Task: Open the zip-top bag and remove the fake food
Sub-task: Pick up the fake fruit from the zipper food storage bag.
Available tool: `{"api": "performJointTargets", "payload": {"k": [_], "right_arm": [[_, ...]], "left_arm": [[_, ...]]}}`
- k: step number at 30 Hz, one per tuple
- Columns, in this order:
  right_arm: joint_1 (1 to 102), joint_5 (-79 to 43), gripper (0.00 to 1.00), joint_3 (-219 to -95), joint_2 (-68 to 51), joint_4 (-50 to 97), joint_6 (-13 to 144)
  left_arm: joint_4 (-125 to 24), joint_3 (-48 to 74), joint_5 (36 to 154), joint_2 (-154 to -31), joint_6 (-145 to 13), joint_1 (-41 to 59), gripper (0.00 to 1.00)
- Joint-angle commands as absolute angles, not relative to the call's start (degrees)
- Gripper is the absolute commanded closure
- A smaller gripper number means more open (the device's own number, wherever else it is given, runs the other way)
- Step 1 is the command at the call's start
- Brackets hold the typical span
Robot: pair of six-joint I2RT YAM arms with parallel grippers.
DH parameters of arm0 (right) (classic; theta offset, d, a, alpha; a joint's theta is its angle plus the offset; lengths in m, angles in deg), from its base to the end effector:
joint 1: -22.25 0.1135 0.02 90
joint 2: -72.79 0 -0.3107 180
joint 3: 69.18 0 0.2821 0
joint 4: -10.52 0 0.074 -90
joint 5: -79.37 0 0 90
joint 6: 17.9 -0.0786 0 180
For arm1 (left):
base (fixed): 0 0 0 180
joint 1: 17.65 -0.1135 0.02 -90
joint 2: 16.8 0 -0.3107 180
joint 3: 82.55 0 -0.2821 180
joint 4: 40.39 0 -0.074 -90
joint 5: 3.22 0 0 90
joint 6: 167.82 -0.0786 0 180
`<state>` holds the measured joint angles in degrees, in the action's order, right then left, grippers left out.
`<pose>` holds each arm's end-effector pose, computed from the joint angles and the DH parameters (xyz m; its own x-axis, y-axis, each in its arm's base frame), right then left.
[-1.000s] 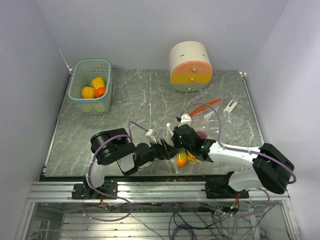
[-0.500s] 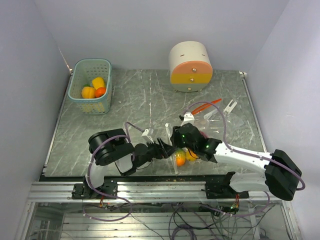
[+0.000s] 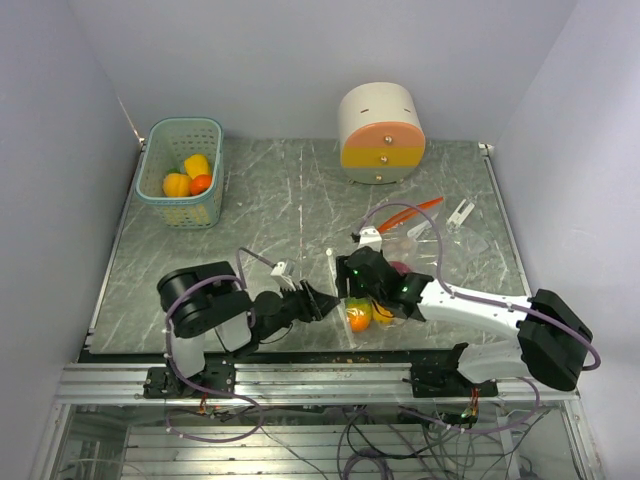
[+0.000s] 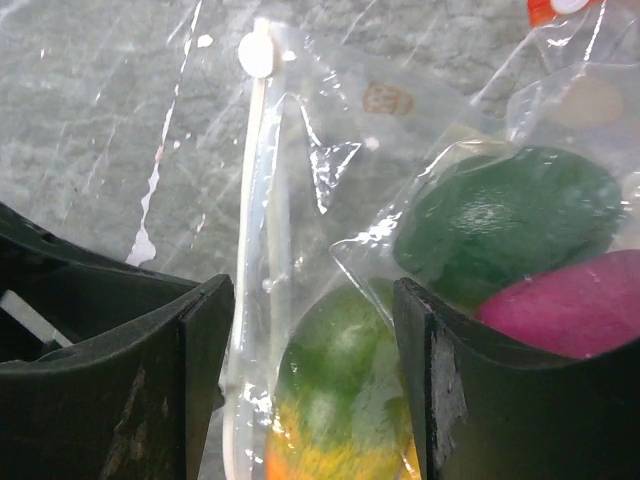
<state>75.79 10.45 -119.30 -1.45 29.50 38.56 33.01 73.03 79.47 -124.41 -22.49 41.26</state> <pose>0.2014 0.2250 0.1966 -0.6668 -0.0350 -0.7444 -0.2711 0.9418 0.1986 0.1620 -0.2493 0.1037 -0.6953 -0.4267 -0.5784 0.3741 0.4722 -0.7982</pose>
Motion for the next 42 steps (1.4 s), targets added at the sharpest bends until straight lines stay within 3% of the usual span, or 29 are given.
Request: {"api": "performJointTargets", "payload": {"k": [1, 3, 5, 12, 17, 23, 28, 35, 42], "right_arm": [[78.9, 14.5, 0.34, -120.8, -1.6, 31.0, 37.1], [81.4, 17.1, 0.33, -121.2, -2.1, 32.3, 36.9], [83.5, 20.7, 0.33, -122.2, -3.5, 34.9, 36.0], [89.1, 31.5, 0.33, -127.3, -10.6, 44.1, 30.1], [90.4, 36.1, 0.45, -131.0, -15.8, 49.9, 26.3], [90.9, 39.2, 0.76, -133.4, -17.2, 54.9, 22.7], [90.9, 36.3, 0.94, -130.2, -11.6, 49.1, 24.7], [90.7, 31.3, 1.00, -125.1, -4.3, 40.0, 27.8], [90.7, 29.0, 1.00, -123.4, -2.5, 38.1, 27.3]], "left_arm": [[46.3, 75.9, 78.3, -118.1, -26.8, 41.2, 0.28], [46.1, 77.4, 77.8, -115.2, -27.5, 41.2, 0.20], [44.7, 79.1, 76.4, -113.0, -27.5, 41.1, 0.18], [41.7, 84.5, 70.2, -109.0, -27.2, 41.2, 0.30], [37.2, 84.0, 70.2, -106.7, -27.5, 41.2, 0.31], [29.8, 82.2, 69.5, -103.6, -28.3, 41.5, 0.29], [25.2, 79.3, 69.3, -102.8, -28.5, 42.8, 0.32], [30.5, 74.2, 70.2, -112.6, -26.0, 45.6, 0.38], [46.3, 71.2, 72.2, -129.3, -21.3, 45.9, 0.54]]}}
